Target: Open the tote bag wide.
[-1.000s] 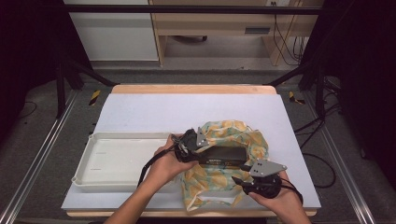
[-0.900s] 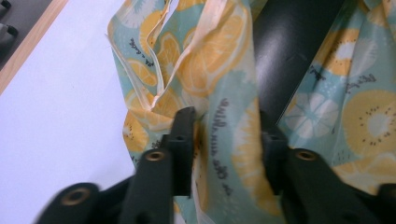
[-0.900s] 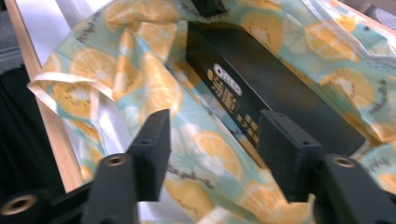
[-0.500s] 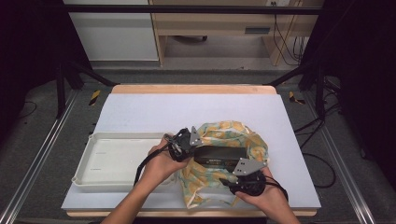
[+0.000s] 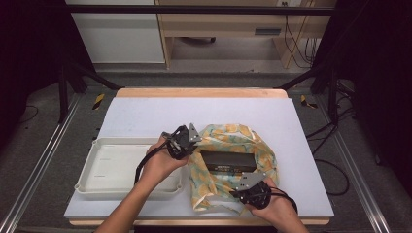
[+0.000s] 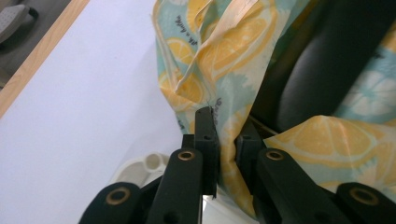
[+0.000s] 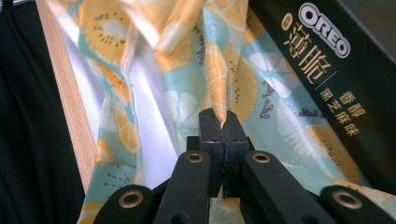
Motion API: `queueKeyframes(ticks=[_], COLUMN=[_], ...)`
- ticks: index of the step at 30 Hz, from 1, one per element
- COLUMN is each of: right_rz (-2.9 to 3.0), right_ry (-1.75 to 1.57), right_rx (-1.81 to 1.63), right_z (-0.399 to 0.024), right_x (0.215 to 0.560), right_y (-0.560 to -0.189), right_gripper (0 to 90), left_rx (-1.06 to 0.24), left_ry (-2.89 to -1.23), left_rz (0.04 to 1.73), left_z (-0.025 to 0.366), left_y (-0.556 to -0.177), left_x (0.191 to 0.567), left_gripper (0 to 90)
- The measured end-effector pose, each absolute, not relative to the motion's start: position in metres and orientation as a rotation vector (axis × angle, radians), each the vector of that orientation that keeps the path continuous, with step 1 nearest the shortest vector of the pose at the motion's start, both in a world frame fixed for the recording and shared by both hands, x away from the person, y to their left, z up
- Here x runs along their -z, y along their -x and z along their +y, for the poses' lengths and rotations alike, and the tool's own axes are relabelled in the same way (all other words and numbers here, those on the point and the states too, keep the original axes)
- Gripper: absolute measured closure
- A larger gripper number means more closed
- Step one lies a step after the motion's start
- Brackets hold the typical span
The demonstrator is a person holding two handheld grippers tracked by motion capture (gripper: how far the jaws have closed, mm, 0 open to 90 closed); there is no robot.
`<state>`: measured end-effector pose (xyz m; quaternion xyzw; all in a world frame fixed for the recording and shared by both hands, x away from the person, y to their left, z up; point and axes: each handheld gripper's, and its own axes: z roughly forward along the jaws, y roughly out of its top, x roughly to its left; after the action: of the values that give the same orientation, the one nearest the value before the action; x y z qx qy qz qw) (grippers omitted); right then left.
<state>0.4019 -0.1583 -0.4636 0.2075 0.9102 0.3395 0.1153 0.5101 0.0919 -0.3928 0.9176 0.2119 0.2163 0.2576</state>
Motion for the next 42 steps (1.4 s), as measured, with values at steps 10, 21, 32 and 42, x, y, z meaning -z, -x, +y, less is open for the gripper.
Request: queueKeyframes(ticks=[10,21,32,42], right_rz=[2.693,2.704,2.705,2.616], right_ry=[-0.593,-0.577,-0.585,-0.647], right_rx=[-0.979,-0.953,-0.960,-1.078], right_z=[-0.160,-0.160,-0.161,-0.162], right_x=[0.466,0.468,0.469,0.452], right_y=[-0.401,-0.398,-0.398,-0.401], right_gripper=[90.0,90.0,90.0,59.1], left_rx=[-0.594,-0.595,-0.560,-0.532], left_ry=[-2.513,-2.523,-2.509,-2.517], left_rz=[0.625,0.640,0.638,0.565], left_z=[0.094,0.097,0.100,0.098], left_y=[-0.533,-0.539,-0.534,-0.516], left_x=[0.398,0.403,0.402,0.394], left_gripper=[83.9,84.5,86.9,87.9])
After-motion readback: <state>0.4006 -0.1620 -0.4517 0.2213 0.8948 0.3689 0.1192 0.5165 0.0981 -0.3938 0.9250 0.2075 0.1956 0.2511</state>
